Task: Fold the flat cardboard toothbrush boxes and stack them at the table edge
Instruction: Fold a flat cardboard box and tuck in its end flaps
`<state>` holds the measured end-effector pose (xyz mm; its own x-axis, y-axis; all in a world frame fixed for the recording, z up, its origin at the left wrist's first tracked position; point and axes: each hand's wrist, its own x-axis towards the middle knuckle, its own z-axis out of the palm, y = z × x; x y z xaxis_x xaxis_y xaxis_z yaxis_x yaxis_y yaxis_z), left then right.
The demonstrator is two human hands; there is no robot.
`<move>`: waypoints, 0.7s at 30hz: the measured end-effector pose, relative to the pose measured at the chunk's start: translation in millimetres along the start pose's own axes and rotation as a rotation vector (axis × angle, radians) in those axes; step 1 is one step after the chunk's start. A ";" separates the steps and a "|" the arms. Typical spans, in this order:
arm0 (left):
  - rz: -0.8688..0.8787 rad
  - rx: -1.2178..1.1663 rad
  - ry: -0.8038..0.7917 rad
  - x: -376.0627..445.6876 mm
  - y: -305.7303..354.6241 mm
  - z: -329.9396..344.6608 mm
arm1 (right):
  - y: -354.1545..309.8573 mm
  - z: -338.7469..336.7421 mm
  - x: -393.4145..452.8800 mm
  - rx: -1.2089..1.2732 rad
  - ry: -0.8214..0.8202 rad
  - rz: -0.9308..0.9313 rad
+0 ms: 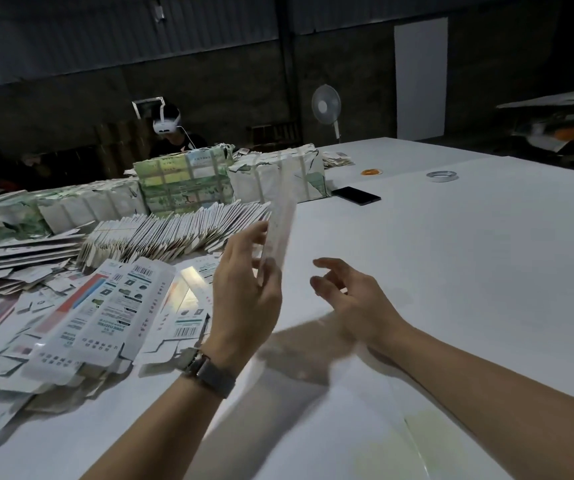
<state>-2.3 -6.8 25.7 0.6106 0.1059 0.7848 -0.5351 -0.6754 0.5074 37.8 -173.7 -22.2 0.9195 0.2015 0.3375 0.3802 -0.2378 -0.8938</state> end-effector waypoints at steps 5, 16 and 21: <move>-0.282 -0.591 -0.106 -16.6 13.3 9.7 | -6.6 -0.8 -2.7 0.092 -0.011 0.027; -0.697 -0.689 -0.311 -33.6 -4.0 34.6 | -15.7 -1.8 -7.9 0.259 0.004 0.085; -0.701 -0.678 -0.315 -34.3 -4.1 37.7 | -22.6 -1.6 -11.0 0.420 -0.096 0.148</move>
<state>0.9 -35.2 -16.7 0.9864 0.0556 0.1546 -0.1564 0.0297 0.9872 19.2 -172.0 -5.2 0.9399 0.2863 0.1859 0.1537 0.1311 -0.9794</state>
